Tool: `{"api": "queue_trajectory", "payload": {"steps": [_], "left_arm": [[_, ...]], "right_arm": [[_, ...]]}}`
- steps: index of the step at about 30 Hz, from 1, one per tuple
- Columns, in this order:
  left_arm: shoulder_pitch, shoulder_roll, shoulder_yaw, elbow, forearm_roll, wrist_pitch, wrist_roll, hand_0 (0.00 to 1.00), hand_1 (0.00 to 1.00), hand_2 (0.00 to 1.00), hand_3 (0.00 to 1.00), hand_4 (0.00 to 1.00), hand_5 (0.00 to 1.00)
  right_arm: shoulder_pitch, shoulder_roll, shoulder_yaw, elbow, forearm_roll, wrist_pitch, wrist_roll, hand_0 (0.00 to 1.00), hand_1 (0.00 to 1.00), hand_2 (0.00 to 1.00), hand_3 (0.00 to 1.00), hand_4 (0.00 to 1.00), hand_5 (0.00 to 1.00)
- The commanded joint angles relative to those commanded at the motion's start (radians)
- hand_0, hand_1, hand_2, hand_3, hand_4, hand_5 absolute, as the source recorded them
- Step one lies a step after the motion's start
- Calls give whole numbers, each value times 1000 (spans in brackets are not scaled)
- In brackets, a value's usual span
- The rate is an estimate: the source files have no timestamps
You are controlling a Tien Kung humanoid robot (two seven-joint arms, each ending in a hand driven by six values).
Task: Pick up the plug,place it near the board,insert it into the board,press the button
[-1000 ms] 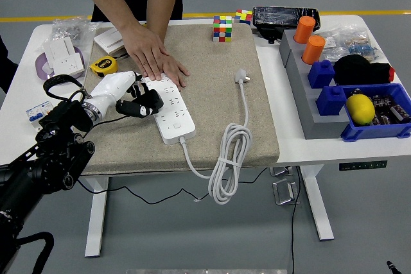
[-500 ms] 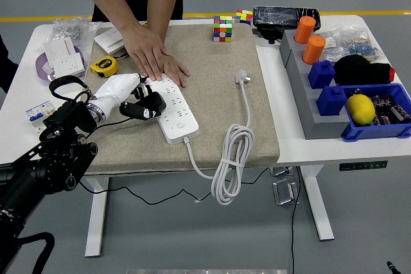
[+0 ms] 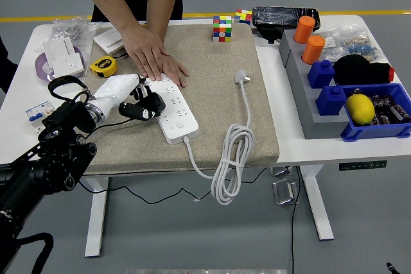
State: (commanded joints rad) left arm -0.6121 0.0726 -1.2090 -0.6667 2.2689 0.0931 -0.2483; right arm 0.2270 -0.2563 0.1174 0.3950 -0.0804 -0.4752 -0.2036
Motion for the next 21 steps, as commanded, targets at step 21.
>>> {"api": "queue_trajectory", "payload": {"steps": [21], "left_arm": [[-2,0,-17,-10,0,-46,-1,692,710,588,541,939,216]], "right_arm": [[0,-1,2,-4,16,10,11,788,733,736,760,998,998]]}}
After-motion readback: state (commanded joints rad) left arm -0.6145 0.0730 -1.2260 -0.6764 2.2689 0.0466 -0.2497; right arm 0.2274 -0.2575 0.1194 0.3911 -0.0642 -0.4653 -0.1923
